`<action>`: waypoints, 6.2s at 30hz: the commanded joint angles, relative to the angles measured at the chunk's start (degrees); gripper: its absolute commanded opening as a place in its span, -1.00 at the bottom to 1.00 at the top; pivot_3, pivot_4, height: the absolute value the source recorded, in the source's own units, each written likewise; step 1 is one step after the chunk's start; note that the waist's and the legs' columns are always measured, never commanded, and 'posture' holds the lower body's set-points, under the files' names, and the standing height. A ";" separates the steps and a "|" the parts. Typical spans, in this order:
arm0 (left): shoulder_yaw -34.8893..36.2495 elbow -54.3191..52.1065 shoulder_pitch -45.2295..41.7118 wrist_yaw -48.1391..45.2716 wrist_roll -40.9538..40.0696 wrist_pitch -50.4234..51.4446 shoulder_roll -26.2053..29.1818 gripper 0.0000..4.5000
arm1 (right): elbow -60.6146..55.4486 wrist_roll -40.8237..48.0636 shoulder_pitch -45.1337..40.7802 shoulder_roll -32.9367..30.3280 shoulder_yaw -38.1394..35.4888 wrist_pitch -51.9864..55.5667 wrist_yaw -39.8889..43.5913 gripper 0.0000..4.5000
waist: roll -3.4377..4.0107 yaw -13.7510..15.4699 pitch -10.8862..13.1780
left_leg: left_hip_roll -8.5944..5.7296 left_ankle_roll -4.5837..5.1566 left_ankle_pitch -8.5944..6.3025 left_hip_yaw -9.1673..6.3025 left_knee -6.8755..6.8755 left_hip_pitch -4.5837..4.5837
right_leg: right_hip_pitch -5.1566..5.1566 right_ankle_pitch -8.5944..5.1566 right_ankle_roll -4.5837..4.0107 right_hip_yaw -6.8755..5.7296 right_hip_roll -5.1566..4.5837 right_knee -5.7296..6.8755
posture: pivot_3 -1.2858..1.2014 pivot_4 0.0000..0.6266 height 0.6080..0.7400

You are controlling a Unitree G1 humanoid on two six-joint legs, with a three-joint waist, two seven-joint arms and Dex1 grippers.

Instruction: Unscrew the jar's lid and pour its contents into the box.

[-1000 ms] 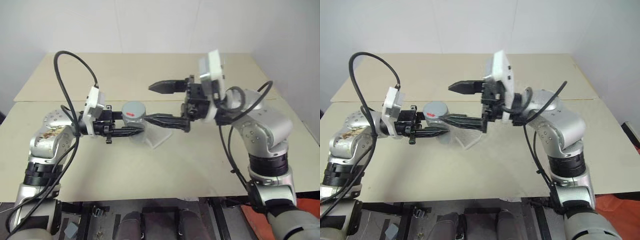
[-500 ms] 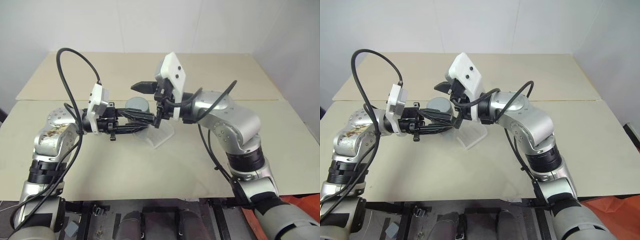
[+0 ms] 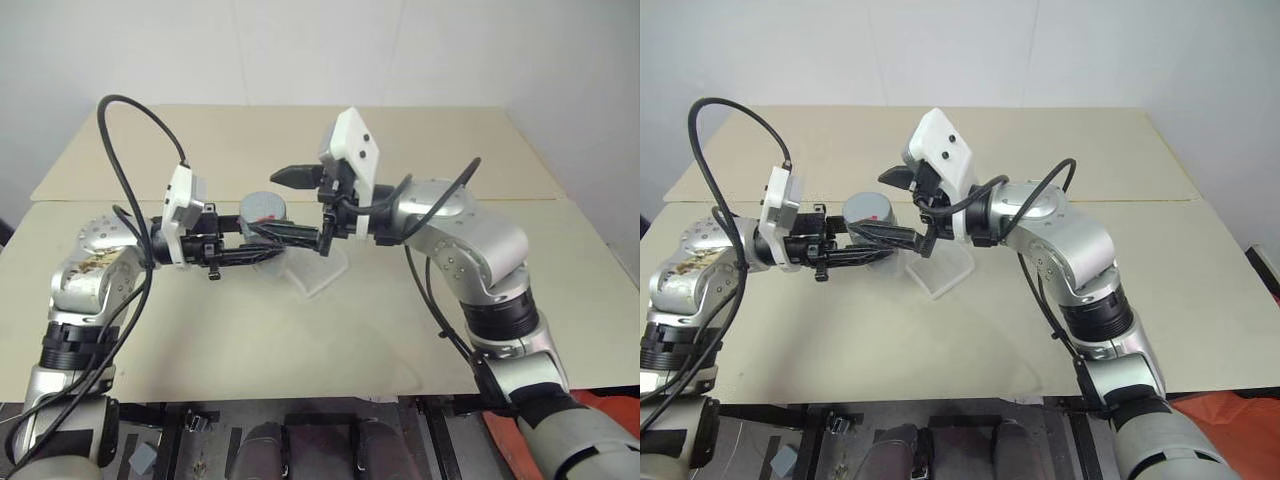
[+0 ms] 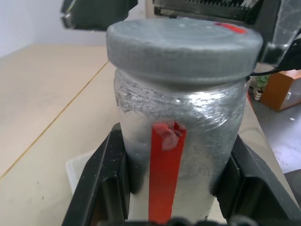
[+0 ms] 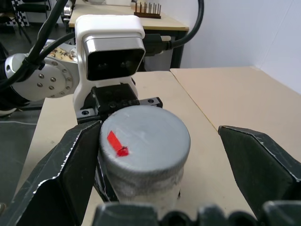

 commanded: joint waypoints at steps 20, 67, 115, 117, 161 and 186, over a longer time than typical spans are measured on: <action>2.41 -1.28 -0.56 -1.16 -1.52 -1.31 1.28 -0.14 | -1.07 4.01 0.32 -8.60 -10.36 0.39 5.31 0.99 | -0.01 -0.02 0.00 | 0.00 0.00 0.00 0.04 -0.05 -0.01 | -0.05 0.00 0.00 0.05 0.01 -0.07 | 0.03 -0.52 1.00; 1.71 -0.50 -2.40 -1.71 -1.57 -2.14 -0.53 -0.14 | 4.97 0.25 -1.77 -2.70 -6.93 -2.43 4.91 0.99 | 0.00 -0.04 0.00 | 0.00 0.00 0.00 0.01 -0.01 -0.05 | -0.02 0.01 0.00 -0.01 0.01 0.04 | 0.03 -0.52 1.00; 1.22 -0.97 -1.67 -0.64 -0.68 -2.17 -2.28 -0.14 | 1.13 2.75 -3.20 0.94 -2.60 -0.07 6.23 0.83 | 0.00 -0.02 0.00 | 0.00 0.01 0.00 0.00 0.00 -0.06 | -0.02 0.01 0.01 -0.01 0.00 0.04 | 0.03 -0.52 1.00; 1.20 -0.98 -1.66 -0.66 -0.65 -2.23 -2.29 -0.14 | 1.16 2.87 -3.19 0.90 -2.53 0.00 6.66 0.58 | 0.00 -0.02 0.00 | 0.00 0.01 0.00 0.00 0.00 -0.06 | -0.02 0.01 0.01 -0.01 0.00 0.04 | 0.03 -0.52 1.00; 2.54 -3.81 2.98 21.92 11.43 -9.18 -3.81 -0.14 | 0.10 -12.66 30.29 -13.52 -11.56 3.08 -10.78 0.98 | -0.02 0.09 -0.01 | -0.05 -0.02 0.01 0.04 -0.02 0.23 | 0.12 0.02 0.02 0.19 -0.01 -0.09 | 0.03 -0.52 1.00; -58.50 51.73 -41.34 121.21 122.54 -51.15 -5.12 -0.14 | -4.67 10.74 5.63 -20.43 -9.05 21.49 9.21 0.98 | -0.04 1.77 0.00 | -0.07 0.09 -0.05 0.56 0.16 -0.74 | -0.62 0.14 0.15 -0.03 -0.08 -0.01 | 0.03 -0.52 1.00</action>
